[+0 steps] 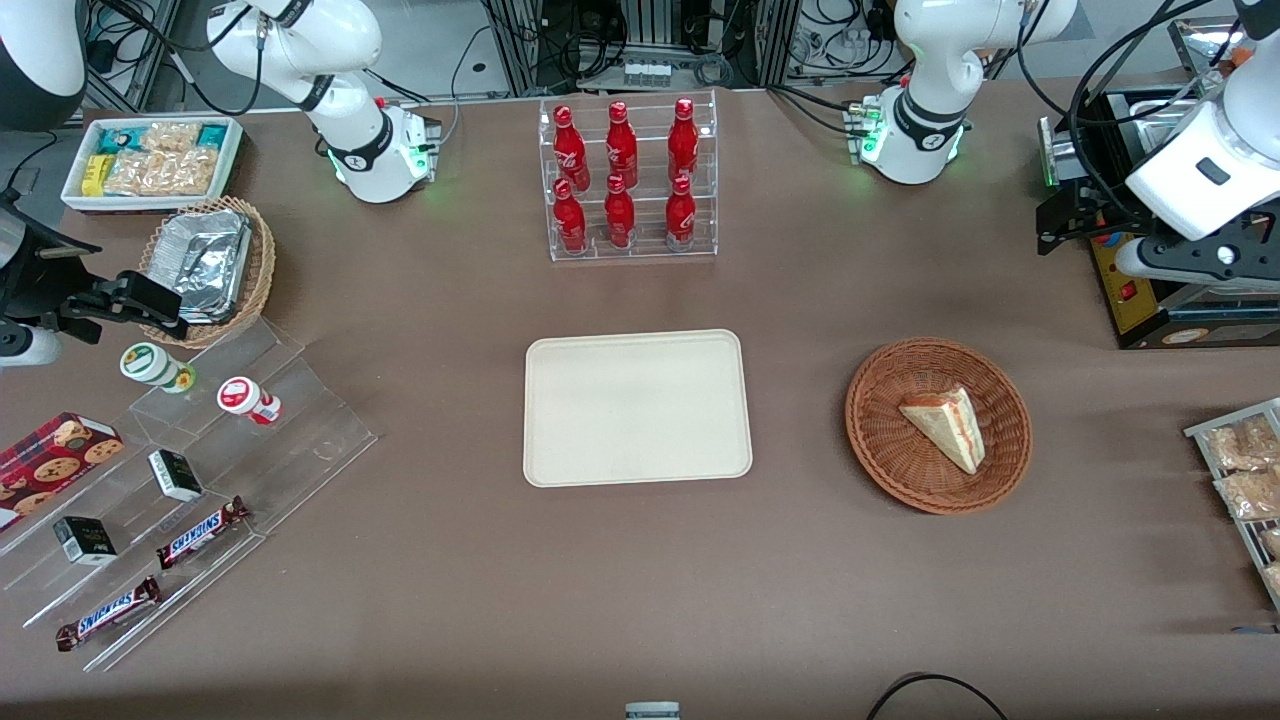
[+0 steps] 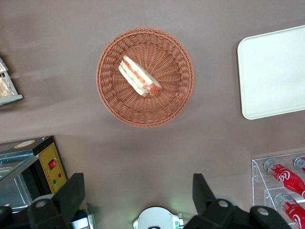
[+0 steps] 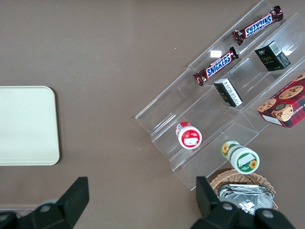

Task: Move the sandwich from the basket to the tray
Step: 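Move the left gripper over the wrapped sandwich in the wicker basket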

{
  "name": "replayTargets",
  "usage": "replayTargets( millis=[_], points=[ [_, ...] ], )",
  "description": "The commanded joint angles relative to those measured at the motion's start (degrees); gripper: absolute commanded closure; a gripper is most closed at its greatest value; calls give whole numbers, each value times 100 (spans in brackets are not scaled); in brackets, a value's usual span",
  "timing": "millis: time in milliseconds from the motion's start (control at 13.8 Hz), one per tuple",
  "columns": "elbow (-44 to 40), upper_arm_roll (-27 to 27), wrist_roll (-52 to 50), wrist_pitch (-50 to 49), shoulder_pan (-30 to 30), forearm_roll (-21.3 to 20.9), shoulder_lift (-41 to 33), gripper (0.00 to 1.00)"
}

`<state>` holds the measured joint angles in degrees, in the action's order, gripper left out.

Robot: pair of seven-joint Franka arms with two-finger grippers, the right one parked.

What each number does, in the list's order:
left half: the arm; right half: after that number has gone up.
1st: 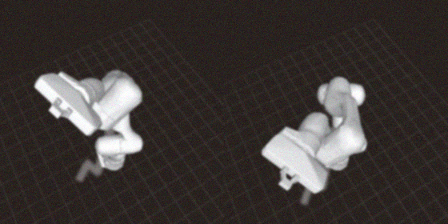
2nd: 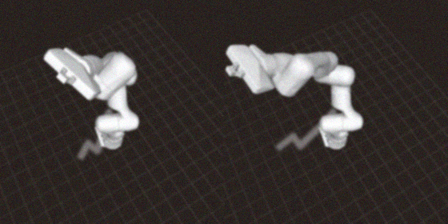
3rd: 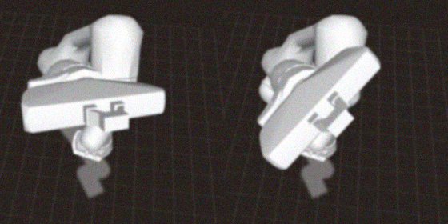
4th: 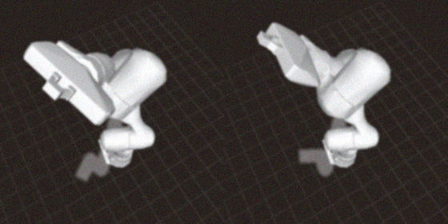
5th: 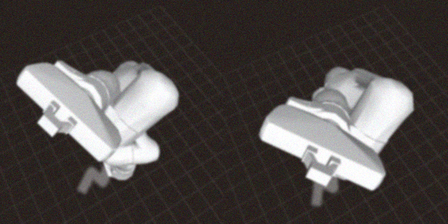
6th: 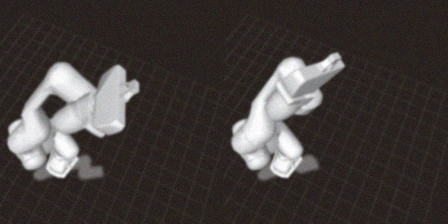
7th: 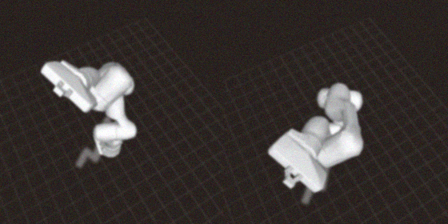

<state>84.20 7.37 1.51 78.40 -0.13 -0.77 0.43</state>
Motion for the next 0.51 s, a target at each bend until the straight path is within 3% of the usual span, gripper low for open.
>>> replayTargets(
  millis=[0, 435],
  points=[
    [-186, -8, 95, -185, 39, -2, 62, 0],
    [384, -8, 95, 42, 39, -11, 132, 0]
  ],
)
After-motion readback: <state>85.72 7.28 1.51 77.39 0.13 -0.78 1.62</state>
